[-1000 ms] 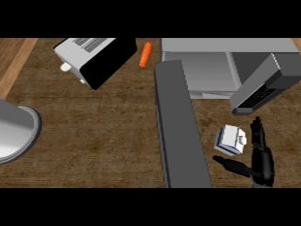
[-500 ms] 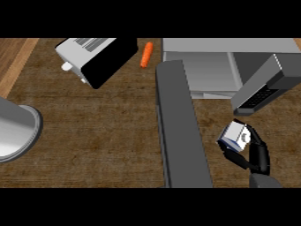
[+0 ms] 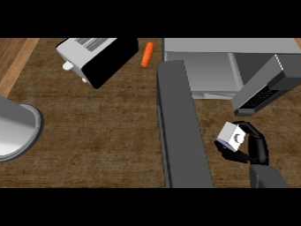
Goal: Pick up the milk, place it into the microwave and close the microwave
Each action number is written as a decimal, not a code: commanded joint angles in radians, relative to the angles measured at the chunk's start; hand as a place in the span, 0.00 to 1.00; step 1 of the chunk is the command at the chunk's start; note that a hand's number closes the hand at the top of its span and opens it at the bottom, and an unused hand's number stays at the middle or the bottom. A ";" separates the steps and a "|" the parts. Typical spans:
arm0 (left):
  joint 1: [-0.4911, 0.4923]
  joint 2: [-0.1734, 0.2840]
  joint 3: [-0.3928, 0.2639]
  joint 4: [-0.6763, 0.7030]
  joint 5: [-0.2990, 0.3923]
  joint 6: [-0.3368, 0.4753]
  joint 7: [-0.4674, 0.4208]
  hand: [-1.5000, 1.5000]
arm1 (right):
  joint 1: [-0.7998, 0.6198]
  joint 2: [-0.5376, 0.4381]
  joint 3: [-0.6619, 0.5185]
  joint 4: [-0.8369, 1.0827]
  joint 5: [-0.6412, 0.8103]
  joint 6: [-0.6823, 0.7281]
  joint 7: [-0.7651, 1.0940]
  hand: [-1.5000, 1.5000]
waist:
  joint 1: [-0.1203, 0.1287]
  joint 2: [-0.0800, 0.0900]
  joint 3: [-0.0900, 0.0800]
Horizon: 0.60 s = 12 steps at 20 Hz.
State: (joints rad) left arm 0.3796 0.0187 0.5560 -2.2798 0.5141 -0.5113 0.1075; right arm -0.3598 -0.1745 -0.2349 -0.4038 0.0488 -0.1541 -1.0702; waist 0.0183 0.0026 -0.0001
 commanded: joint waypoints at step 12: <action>-0.047 0.013 0.008 0.068 -0.012 -0.012 -0.009 0.00 | -0.130 -0.004 0.075 0.046 0.034 0.290 -0.096 1.00 | -0.005 0.002 0.001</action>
State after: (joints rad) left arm 0.3675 0.0283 0.5655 -2.2512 0.5245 -0.5263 0.1078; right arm -0.4750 -0.2117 -0.1778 -0.3562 0.0793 0.0486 -1.0729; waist 0.0188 0.0040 0.0016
